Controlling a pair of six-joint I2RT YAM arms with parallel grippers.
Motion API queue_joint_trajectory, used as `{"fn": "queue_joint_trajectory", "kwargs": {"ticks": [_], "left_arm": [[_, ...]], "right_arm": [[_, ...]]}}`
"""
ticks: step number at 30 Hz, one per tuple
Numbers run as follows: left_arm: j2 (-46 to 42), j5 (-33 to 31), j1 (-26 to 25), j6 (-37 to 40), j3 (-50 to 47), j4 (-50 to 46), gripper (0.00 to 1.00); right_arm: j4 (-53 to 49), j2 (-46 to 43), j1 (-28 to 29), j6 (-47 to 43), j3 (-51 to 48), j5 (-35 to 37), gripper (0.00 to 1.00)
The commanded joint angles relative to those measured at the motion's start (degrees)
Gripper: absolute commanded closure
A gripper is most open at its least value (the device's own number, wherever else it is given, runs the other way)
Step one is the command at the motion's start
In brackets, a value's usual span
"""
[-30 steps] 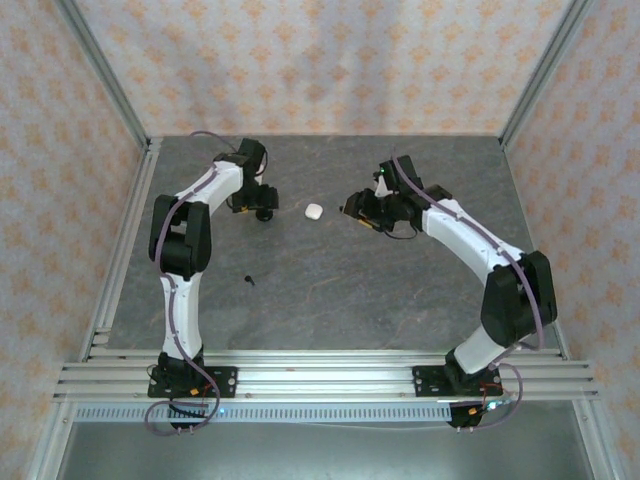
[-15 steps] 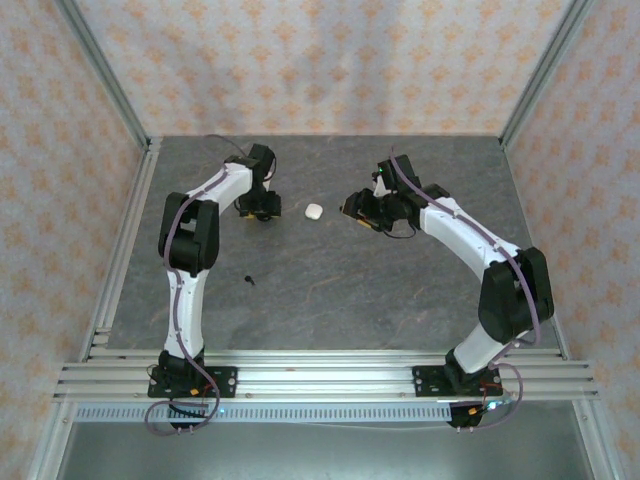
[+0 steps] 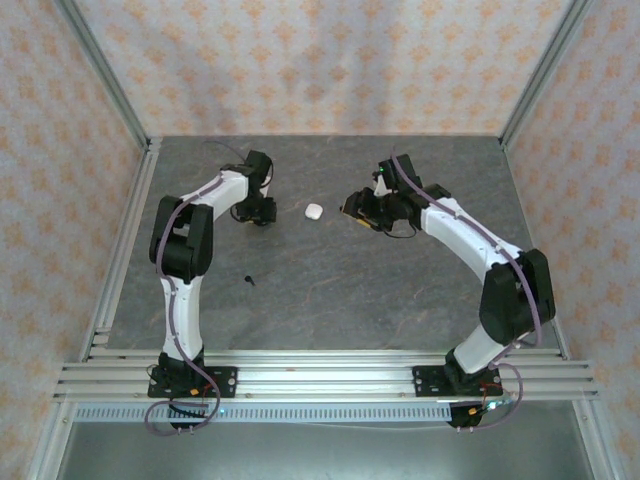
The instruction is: Insert the wireless bluetooth earbuds into the charging case
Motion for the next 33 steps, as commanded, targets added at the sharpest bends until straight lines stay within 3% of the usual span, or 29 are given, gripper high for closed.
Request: {"fn": "queue_joint_trajectory", "kwargs": {"ticks": [1, 10, 17, 22, 33], "left_arm": [[-4.30, 1.57, -0.50, 1.29, -3.26, 1.75, 0.57], [-16.56, 8.07, -3.19, 4.53, -13.37, 9.49, 0.56], [-31.32, 17.45, -7.60, 10.83, -23.90, 20.45, 0.55], [-40.13, 25.06, -11.79, 17.01, -27.34, 23.24, 0.55], [-50.81, 29.52, -18.69, 24.84, -29.01, 24.52, 0.58]], "right_arm": [[0.91, -3.32, 0.07, 1.57, -1.35, -0.08, 0.54], [3.74, -4.94, 0.01, 5.47, -3.24, -4.04, 0.53], [1.46, -7.38, 0.03, 4.85, -0.77, -4.64, 0.53], [0.90, -10.06, 0.24, 6.06, 0.85, -6.81, 0.53], [-0.47, -15.12, 7.81, 6.05, 4.51, -6.46, 0.51]]}}
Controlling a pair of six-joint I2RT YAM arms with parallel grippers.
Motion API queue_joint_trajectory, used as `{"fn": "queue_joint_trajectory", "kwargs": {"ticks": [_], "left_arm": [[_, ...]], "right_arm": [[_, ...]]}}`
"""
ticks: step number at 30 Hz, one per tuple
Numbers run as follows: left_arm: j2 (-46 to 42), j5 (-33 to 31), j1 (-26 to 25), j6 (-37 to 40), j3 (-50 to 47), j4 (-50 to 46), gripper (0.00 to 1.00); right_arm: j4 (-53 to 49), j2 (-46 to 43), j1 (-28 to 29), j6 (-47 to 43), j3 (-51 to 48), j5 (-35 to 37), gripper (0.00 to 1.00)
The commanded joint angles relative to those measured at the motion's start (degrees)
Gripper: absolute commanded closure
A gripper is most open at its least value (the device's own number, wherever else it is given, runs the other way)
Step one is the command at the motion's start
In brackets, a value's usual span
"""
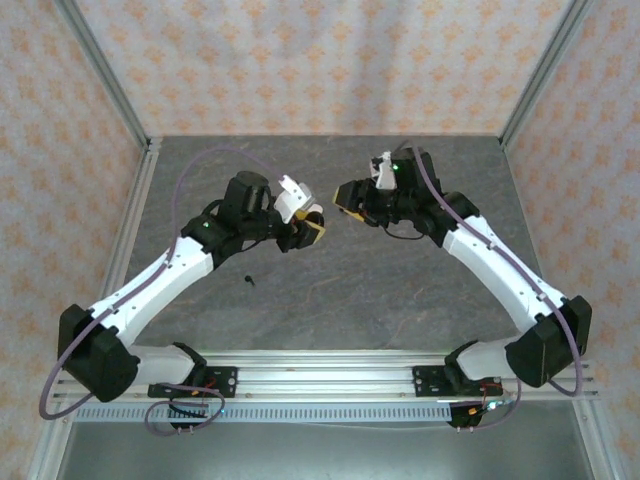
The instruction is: Insert the wireless bluetooth earbuds into the charging case
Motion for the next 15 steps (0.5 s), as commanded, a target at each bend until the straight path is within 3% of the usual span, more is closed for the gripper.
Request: {"fn": "queue_joint_trajectory", "kwargs": {"ticks": [1, 15], "left_arm": [[-1.70, 2.05, -0.86, 3.36, 0.10, 1.75, 0.58], [-2.43, 2.05, -1.48, 4.38, 2.04, 0.19, 0.57]], "right_arm": [[-2.40, -0.60, 2.59, -0.70, 2.77, -0.22, 0.51], [-11.21, 3.68, 8.04, -6.90, 7.67, 3.51, 0.51]]}}
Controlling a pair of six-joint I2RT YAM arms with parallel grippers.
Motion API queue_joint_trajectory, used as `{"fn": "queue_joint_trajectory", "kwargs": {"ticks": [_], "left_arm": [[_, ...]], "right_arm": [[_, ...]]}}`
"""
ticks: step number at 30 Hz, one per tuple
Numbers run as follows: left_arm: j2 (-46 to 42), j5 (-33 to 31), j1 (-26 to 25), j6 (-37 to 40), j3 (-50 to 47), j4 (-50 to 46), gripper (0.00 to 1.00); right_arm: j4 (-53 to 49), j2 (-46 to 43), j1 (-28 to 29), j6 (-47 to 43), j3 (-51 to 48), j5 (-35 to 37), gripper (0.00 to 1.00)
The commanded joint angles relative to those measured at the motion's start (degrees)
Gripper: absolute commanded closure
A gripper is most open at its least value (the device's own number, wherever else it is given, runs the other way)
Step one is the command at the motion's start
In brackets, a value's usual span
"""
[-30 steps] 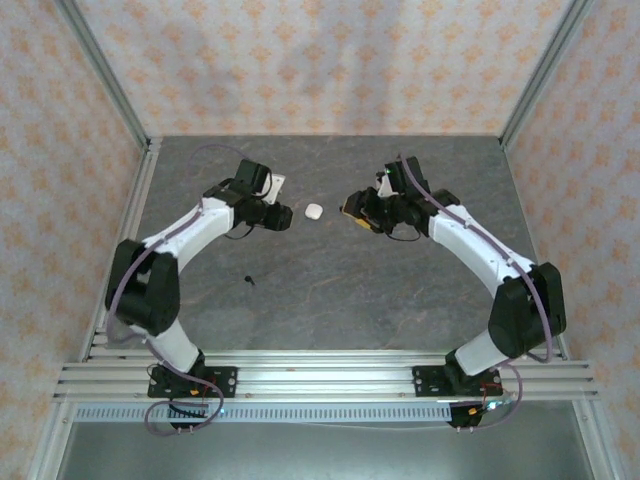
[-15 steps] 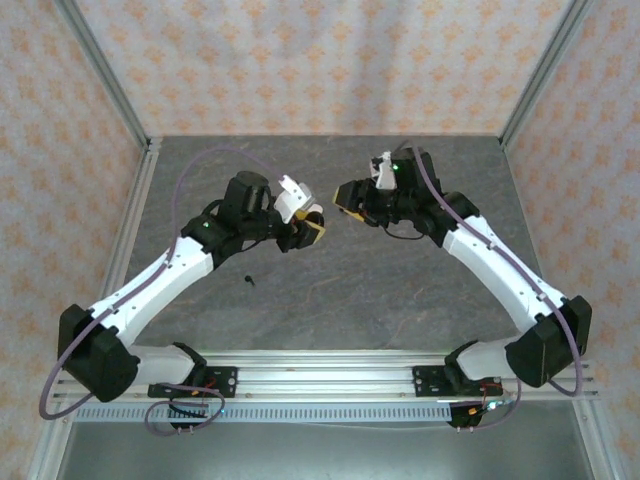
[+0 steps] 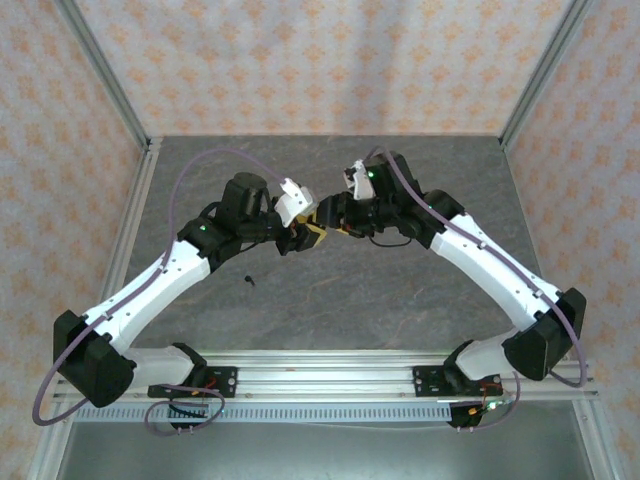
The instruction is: Insert the wireless bluetooth earbuds into the charging case
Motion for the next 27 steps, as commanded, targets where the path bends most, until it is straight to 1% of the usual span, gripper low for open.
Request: {"fn": "queue_joint_trajectory", "kwargs": {"ticks": [1, 6, 10, 12, 16, 19, 21, 23, 27], "left_arm": [[-1.12, 1.48, -0.43, 1.01, 2.15, 0.34, 0.57], [-1.12, 1.62, -0.41, 0.97, 2.74, 0.37, 0.57], [-1.23, 1.66, -0.45, 0.96, 2.89, 0.29, 0.57], [-1.32, 1.66, -0.43, 0.92, 2.85, 0.27, 0.57], [-1.99, 0.97, -0.39, 0.87, 2.46, 0.12, 0.56], [-2.71, -0.17, -0.42, 0.38, 2.16, 0.39, 0.53], [-3.50, -0.96, -0.39, -0.15, 1.50, 1.22, 0.50], [-4.23, -1.75, -0.45, -0.89, 1.14, 2.17, 0.45], [-5.19, -4.86, -0.09, -3.85, 3.00, 0.63, 0.31]], "right_arm": [[-2.63, 0.86, 0.48, -2.19, 2.16, 1.97, 0.51], [-2.47, 1.79, 0.65, -2.49, 2.27, 2.01, 0.51], [-1.59, 2.38, 0.74, -2.85, 2.08, 1.73, 0.55], [-1.10, 2.63, 0.83, -2.76, 2.04, 1.42, 0.61], [-0.84, 2.90, 0.83, -2.89, 2.20, 1.30, 0.79], [-0.27, 1.94, 0.92, -3.50, 2.05, 2.38, 0.89], [0.23, 1.09, 0.94, -4.01, 1.91, 3.09, 0.92], [0.43, 0.39, 0.98, -4.97, 1.98, 3.59, 0.94], [-3.39, 0.29, 0.93, -10.50, 4.33, 5.08, 0.94]]}}
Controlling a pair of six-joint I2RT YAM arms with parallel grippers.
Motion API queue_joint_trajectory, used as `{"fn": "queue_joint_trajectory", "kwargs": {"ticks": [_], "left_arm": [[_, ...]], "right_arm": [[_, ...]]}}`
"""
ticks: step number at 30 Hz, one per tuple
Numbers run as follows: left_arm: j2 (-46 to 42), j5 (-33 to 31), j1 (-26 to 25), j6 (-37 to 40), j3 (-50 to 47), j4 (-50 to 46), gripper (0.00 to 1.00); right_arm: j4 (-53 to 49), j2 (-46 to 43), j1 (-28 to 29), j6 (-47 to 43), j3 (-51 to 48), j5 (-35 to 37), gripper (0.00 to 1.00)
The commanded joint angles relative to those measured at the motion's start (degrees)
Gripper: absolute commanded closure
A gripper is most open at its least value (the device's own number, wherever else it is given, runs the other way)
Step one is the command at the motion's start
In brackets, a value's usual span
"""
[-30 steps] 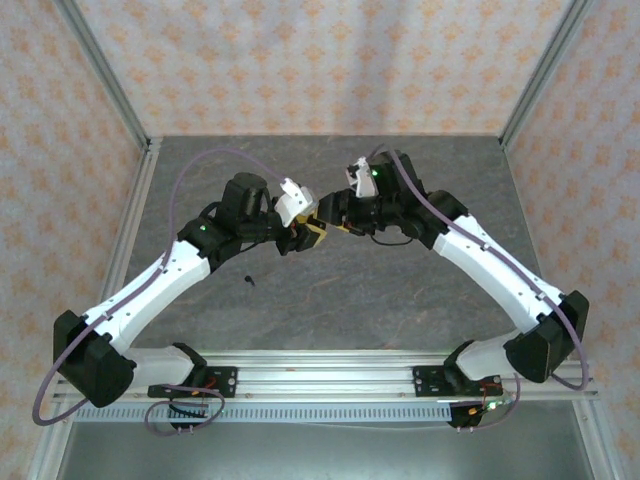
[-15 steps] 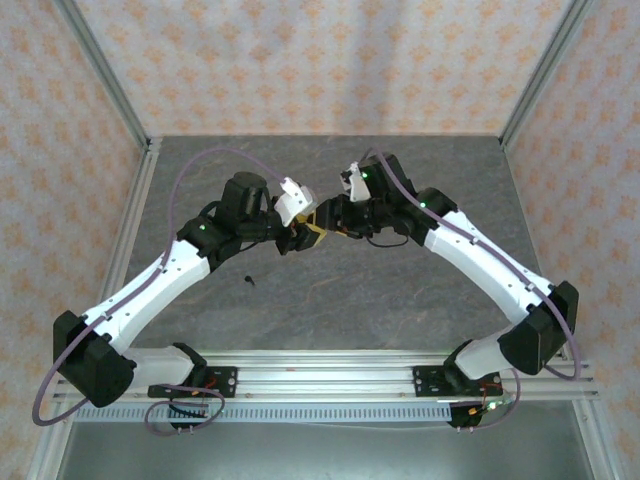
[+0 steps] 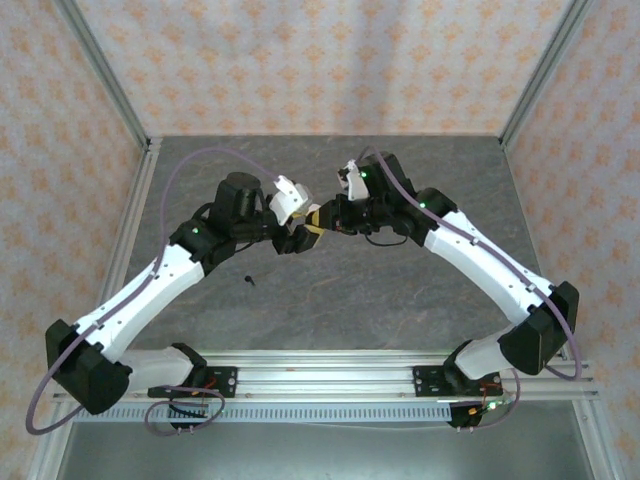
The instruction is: Insert the wireless bluetooth earbuds into the charging case
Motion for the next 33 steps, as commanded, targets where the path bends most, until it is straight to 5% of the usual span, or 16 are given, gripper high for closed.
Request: {"fn": "queue_joint_trajectory", "kwargs": {"ticks": [1, 7, 13, 19, 33], "left_arm": [[-2.47, -2.26, 0.33, -3.29, 3.13, 0.45, 0.29], [-4.90, 11.37, 5.89, -8.90, 5.13, -0.90, 0.26], [-6.02, 24.61, 9.74, -7.73, 5.16, -3.75, 0.27], [-3.65, 33.04, 9.74, -6.75, 6.64, -5.87, 0.31], [2.74, 39.98, 8.39, 0.01, 12.15, -14.64, 0.39]], "right_arm": [[-5.15, -1.21, 0.03, -7.10, 4.52, 3.32, 0.94], [-21.65, 1.68, 0.06, -24.41, 16.84, 4.37, 0.95], [-32.51, 4.92, 0.06, -34.77, 26.60, -2.28, 0.96], [-34.57, 5.76, 0.95, -37.54, 28.60, -4.59, 0.96], [-28.24, 2.66, 1.38, -34.44, 27.23, -11.72, 0.97]]}}
